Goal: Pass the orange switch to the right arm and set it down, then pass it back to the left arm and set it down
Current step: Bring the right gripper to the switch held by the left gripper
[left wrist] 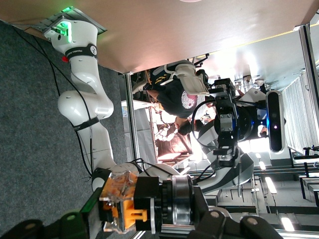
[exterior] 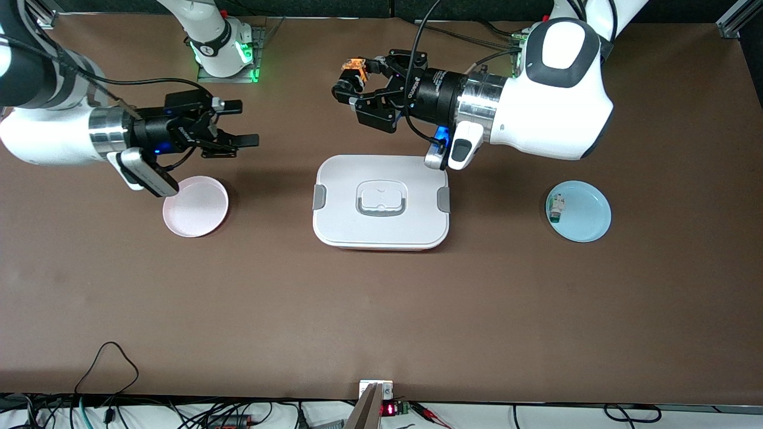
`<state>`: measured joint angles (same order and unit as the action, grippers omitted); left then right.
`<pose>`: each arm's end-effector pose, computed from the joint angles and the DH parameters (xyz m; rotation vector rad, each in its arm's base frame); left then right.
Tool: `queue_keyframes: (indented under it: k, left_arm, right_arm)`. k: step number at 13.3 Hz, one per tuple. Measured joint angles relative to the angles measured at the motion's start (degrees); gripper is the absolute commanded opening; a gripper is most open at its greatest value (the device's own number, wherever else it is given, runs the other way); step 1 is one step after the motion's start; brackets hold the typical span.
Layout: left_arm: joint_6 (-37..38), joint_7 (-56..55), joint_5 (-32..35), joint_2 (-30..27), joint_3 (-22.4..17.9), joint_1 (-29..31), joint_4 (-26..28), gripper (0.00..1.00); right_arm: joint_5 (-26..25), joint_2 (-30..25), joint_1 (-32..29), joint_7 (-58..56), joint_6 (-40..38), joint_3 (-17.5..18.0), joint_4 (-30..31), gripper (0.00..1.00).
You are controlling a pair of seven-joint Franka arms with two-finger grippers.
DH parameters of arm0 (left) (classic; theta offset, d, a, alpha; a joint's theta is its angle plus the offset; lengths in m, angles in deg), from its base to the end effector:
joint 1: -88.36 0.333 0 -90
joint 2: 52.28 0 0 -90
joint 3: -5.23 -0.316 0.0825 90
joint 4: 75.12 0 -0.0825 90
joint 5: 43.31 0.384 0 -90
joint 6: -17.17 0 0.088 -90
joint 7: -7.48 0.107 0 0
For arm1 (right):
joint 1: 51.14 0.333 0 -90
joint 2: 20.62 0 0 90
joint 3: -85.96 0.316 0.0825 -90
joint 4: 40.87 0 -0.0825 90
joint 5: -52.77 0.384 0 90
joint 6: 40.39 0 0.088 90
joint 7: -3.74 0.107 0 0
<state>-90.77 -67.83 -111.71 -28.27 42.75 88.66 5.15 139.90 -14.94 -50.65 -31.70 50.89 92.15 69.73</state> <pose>0.5591 -0.3973 0.5828 1.6541 0.9902 -1.2730 0.5570 0.1687 0.5000 -1.5993 -0.2247 -0.0331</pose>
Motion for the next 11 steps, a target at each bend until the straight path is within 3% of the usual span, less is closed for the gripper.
queue_keyframes:
  k: [4,11]
  left_arm:
    - [0.00,-0.01,0.00,0.00,0.00,0.04,-0.01,0.10]
    - [0.00,-0.19,0.00,0.00,-0.02,0.56,-0.01,0.10]
  right_arm:
    - [2.04,-2.77,0.13,-6.34,6.68,4.12,0.14,1.00]
    - [15.88,-4.53,1.76,-6.09,14.42,11.87,4.15,1.00]
